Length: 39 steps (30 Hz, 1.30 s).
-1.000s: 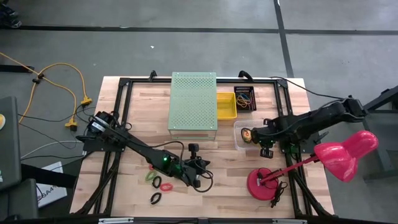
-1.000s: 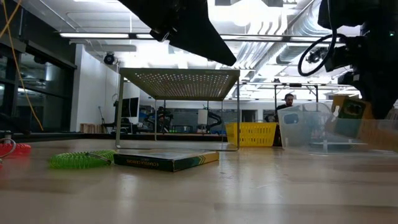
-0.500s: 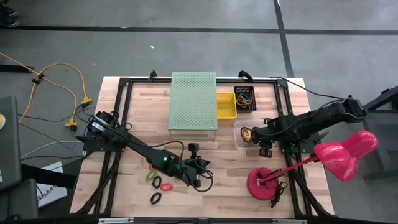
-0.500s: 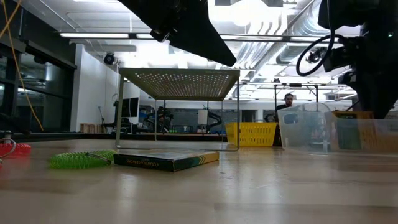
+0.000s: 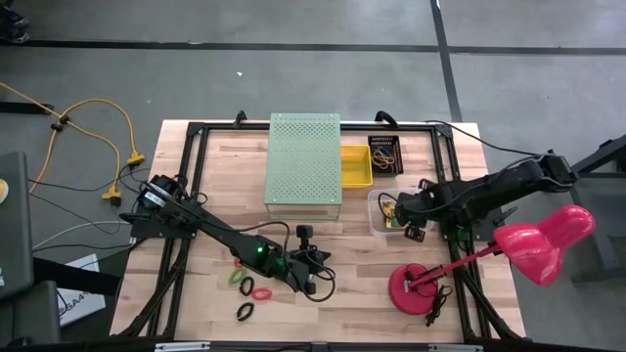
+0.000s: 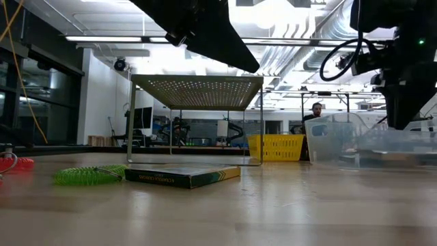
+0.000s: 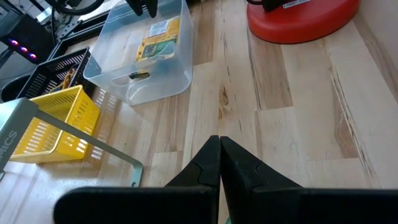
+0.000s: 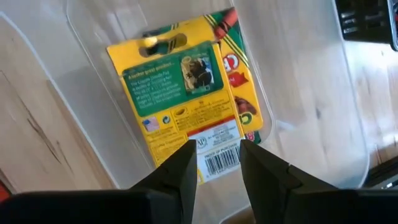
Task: Pick & Place Office Desk Supplies
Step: Put the crayon box into the transparent bin
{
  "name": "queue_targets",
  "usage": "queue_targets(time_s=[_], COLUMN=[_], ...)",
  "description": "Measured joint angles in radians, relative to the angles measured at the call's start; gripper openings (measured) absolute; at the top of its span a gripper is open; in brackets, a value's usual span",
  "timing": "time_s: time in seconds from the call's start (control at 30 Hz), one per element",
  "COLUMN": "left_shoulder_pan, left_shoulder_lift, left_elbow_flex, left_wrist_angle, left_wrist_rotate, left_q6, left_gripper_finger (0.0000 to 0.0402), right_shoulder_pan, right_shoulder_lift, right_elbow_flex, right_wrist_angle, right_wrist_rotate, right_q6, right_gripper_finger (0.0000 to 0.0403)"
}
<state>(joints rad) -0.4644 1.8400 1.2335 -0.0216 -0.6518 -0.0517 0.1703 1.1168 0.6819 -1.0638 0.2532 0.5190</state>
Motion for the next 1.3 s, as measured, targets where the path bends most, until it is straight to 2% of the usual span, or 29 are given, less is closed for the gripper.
queue_targets(time_s=[0.17,0.47,0.77,1.0,1.13,1.3], left_shoulder_pan=[0.0,0.0,0.0,0.0,-0.012,-0.028], left_shoulder_lift=[0.0,0.0,0.0,0.0,0.0,0.0], left_elbow_flex=[0.0,0.0,0.0,0.0,0.0,0.0], left_wrist_angle=[0.0,0.0,0.0,-0.001,-0.005,-0.058], left_wrist_rotate=[0.0,0.0,0.0,0.0,0.0,0.044], left_q6=[0.0,0.0,0.0,-0.005,-0.007,-0.074], left_gripper_finger=[0.0001,0.0001,0.0001,0.0001,0.0001,0.0001], right_shoulder_pan=[0.0,0.0,0.009,0.098,0.162,0.203], right_shoulder_lift=[0.0,0.0,0.0,0.038,0.132,0.263], right_elbow_flex=[0.0,0.0,0.0,0.0,0.0,0.0], right_wrist_angle=[0.115,0.569,0.729,0.851,0.987,1.142], right_wrist_rotate=[-0.047,-0.185,-0.259,-0.252,-0.243,-0.162], right_q6=[-0.032,-0.188,-0.174,-0.175,-0.176,-0.177], right_gripper_finger=[0.0111,0.0111,0.0111,0.0111,0.0111,0.0111])
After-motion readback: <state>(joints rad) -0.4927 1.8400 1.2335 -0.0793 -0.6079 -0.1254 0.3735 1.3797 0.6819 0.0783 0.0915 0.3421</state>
